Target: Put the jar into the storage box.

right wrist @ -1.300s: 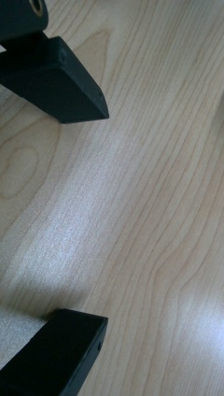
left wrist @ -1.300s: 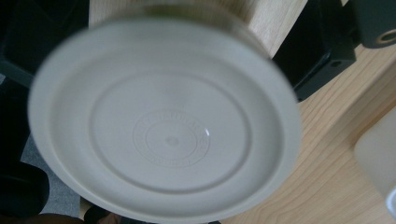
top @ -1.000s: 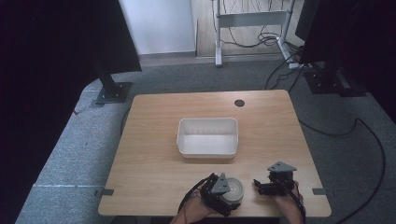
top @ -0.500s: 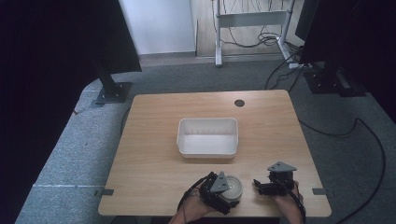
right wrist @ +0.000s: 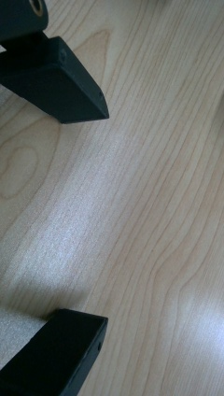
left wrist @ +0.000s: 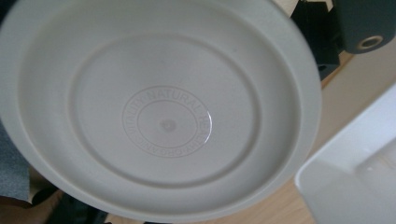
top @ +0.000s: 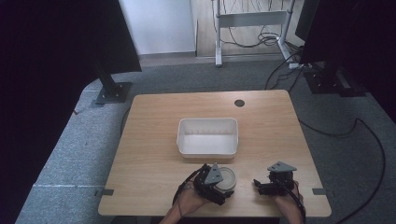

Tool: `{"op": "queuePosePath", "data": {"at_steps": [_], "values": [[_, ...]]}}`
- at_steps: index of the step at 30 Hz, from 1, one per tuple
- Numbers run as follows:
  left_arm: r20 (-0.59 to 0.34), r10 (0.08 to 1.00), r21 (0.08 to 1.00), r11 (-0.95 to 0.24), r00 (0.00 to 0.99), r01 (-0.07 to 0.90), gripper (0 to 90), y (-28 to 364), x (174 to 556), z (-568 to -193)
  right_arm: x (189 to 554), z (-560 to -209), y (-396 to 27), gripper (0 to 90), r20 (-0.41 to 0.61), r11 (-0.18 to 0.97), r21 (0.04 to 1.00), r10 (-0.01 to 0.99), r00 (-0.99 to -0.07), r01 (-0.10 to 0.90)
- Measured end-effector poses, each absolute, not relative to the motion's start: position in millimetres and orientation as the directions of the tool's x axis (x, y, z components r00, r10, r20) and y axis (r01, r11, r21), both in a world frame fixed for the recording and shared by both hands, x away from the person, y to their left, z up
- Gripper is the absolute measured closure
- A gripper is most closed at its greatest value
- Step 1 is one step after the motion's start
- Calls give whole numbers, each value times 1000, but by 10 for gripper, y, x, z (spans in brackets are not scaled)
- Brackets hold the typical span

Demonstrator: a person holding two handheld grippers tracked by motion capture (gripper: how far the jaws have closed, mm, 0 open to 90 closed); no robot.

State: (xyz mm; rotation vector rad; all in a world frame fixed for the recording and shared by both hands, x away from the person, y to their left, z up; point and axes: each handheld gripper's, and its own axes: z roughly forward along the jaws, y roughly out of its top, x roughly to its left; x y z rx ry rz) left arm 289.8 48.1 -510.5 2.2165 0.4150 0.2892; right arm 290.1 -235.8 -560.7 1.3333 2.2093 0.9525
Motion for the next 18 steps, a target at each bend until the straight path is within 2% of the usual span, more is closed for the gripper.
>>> {"op": "queuePosePath", "data": {"at_steps": [18], "values": [[74, 448, 792, -569, 891, 220, 95, 615, 3088, -4992, 2901, -5607, -2358, 25, 17, 317, 720, 881, -472, 617]]}}
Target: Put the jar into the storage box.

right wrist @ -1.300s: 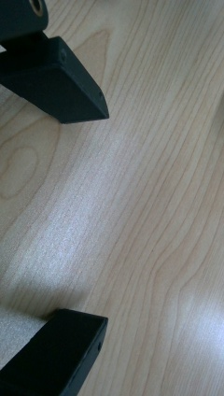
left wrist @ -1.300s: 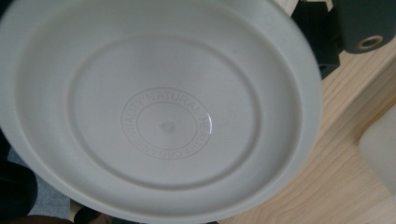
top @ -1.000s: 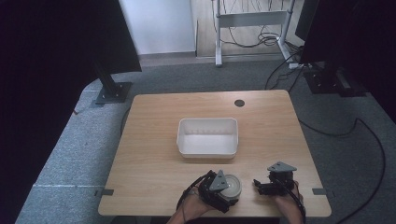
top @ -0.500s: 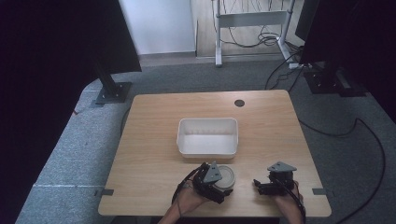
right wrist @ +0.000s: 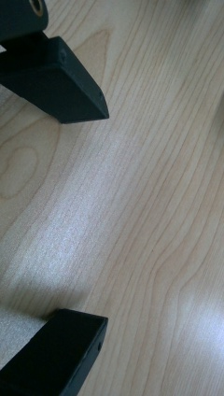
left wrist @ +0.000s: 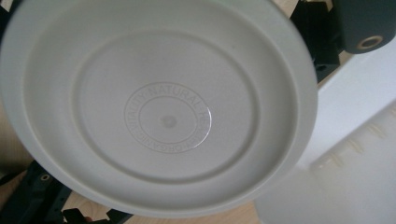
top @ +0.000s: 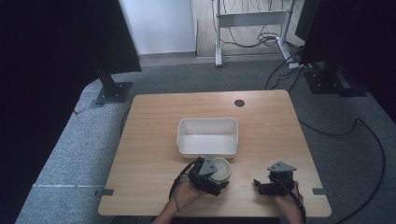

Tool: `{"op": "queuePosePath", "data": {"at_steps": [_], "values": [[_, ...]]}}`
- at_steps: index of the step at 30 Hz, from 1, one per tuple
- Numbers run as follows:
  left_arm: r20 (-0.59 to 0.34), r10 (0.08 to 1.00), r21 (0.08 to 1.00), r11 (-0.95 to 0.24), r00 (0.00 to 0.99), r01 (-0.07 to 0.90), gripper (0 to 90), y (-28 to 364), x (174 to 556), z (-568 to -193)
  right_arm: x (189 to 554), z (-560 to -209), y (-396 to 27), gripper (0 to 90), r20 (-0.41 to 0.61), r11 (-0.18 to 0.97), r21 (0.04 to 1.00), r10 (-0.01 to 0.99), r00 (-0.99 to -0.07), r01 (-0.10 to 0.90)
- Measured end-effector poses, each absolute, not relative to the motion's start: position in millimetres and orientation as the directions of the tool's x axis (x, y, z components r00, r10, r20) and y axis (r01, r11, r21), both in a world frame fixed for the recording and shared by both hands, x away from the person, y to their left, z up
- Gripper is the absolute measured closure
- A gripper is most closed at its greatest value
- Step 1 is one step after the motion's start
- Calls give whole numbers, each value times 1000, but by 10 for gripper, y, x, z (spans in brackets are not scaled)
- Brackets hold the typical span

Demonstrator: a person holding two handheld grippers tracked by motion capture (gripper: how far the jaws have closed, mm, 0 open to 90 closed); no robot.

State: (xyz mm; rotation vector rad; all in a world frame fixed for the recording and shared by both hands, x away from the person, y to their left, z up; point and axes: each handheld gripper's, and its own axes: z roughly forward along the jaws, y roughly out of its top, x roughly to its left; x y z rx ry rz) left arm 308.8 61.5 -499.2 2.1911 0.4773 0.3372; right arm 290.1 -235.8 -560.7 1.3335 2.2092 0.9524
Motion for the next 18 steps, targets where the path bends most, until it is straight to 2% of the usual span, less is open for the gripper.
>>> {"op": "queuePosePath", "data": {"at_steps": [18], "values": [[78, 494, 810, -538, 866, 234, 96, 712, 3289, -4824, 2901, -5607, -2358, 25, 17, 317, 720, 881, -472, 617]]}}
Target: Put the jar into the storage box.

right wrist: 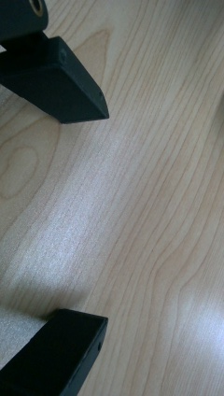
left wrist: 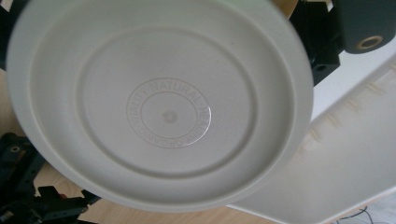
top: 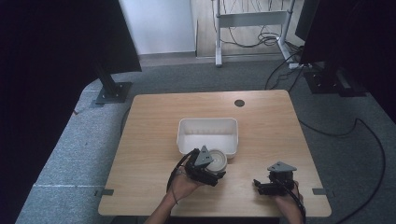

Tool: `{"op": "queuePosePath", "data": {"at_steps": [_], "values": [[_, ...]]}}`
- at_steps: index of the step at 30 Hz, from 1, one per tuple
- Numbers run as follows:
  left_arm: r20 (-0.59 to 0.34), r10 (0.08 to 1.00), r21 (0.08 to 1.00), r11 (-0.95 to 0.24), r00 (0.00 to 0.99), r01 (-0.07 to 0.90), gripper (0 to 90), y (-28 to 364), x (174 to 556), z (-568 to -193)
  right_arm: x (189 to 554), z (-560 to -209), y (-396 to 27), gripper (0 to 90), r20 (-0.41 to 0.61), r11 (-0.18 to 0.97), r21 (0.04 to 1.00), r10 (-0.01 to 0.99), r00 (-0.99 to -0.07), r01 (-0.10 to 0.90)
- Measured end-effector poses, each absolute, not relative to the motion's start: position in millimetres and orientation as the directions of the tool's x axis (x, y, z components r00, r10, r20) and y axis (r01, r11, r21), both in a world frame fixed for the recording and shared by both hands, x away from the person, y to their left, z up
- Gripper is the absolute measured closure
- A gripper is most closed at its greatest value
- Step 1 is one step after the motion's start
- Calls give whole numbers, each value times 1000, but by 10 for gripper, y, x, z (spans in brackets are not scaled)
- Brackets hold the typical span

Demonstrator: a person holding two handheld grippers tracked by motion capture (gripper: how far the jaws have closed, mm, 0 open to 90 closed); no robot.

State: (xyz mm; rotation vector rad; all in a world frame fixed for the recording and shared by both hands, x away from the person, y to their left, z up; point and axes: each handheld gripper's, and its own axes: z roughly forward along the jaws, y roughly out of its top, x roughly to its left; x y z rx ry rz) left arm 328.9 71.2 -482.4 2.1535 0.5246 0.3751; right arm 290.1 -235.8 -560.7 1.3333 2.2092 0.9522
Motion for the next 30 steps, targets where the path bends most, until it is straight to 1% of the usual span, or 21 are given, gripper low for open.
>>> {"op": "queuePosePath", "data": {"at_steps": [15, 30], "values": [[109, 547, 814, -529, 830, 241, 96, 755, 3493, -4770, 2901, -5607, -2357, 25, 17, 317, 720, 882, -472, 618], [104, 598, 826, -497, 795, 265, 96, 773, 3679, -4787, 2901, -5607, -2358, 25, 17, 317, 720, 881, -472, 618]]}}
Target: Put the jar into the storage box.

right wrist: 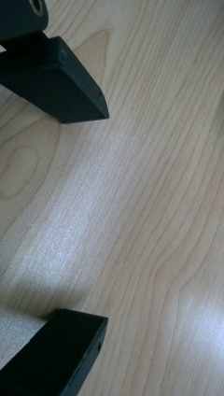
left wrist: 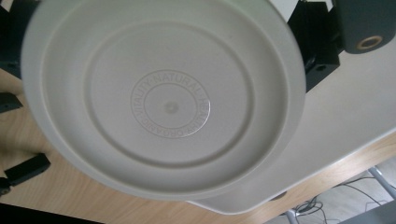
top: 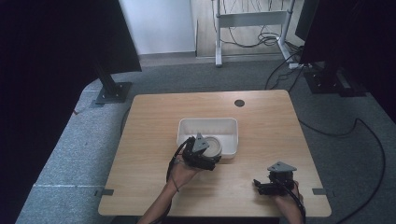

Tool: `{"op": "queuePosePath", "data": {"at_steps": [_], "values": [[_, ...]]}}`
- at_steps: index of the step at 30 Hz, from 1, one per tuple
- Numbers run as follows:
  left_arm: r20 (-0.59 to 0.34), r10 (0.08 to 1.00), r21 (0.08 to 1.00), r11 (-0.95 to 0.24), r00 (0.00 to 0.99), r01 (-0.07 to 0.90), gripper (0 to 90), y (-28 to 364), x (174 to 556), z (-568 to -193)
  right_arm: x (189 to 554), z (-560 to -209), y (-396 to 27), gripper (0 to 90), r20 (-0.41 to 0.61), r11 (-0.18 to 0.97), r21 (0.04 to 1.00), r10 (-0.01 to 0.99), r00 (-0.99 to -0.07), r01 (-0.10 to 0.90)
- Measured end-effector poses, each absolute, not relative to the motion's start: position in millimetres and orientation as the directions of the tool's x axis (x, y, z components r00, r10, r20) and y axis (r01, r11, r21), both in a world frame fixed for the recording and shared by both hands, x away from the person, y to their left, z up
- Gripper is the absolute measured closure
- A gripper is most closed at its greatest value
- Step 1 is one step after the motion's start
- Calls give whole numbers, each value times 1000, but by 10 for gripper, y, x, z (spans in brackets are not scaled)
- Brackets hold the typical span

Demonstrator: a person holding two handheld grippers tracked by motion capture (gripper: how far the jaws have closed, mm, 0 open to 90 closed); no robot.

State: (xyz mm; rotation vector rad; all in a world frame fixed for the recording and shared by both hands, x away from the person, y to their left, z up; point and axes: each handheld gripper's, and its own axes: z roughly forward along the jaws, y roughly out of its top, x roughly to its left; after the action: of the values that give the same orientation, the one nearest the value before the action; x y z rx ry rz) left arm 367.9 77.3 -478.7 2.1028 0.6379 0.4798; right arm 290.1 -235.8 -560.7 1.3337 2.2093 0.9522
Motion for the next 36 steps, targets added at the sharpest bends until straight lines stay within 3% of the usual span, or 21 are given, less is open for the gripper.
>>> {"op": "queuePosePath", "data": {"at_steps": [36], "values": [[58, 708, 821, -435, 703, 370, 98, 760, 4177, -4904, 2901, -5607, -2358, 25, 17, 317, 720, 881, -472, 618]]}}
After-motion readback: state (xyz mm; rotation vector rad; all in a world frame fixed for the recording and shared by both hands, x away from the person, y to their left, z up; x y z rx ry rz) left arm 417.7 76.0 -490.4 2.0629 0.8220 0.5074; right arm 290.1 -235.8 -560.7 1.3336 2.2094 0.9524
